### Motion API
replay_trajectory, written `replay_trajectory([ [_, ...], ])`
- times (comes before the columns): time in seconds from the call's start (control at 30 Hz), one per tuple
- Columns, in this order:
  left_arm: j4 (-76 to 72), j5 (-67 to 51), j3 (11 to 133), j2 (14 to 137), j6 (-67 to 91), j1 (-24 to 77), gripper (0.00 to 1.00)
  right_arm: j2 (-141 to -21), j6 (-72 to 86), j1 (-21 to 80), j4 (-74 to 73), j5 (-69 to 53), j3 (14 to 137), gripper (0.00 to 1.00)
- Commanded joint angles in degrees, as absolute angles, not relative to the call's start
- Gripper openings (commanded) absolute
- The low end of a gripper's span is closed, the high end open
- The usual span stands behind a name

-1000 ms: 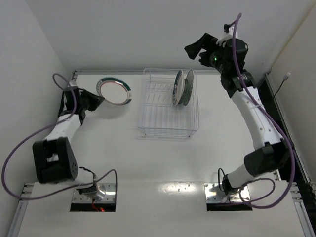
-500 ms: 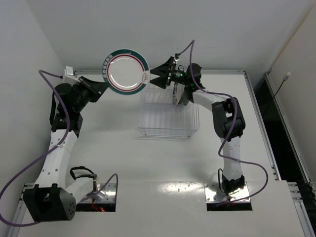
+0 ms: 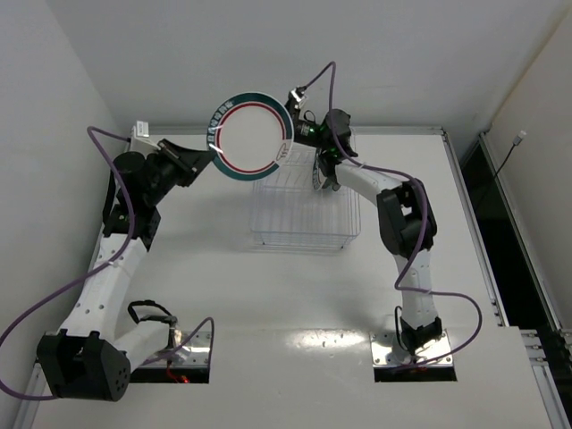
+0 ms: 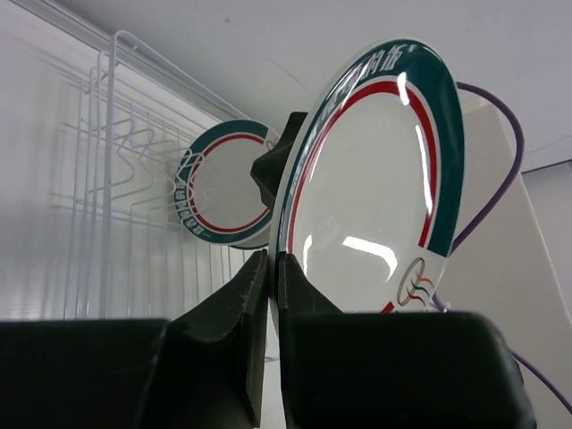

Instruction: Load the plates into the dish rack

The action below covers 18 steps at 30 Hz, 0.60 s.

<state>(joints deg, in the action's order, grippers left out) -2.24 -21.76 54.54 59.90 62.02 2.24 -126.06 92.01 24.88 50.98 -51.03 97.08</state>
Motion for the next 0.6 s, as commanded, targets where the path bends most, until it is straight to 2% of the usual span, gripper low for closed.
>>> replay_trajectory([
  [0.0, -3.3, -19.8, 56.3, 58.4, 61.9, 1.2, 0.00, -121.6, 91.7, 23.5, 56.2, -49.6, 94.4, 0.77],
  [0.3, -1.7, -18.7, 57.4, 57.3, 60.8, 0.1, 0.00, -115.3, 90.4, 17.0, 57.9, -48.5, 83.1, 0.77],
  [0.57, -1.7, -18.7, 58.0, 57.3, 60.3, 0.1, 0.00, -117.2, 90.4, 16.8, 57.9, -50.2, 85.9, 0.77],
])
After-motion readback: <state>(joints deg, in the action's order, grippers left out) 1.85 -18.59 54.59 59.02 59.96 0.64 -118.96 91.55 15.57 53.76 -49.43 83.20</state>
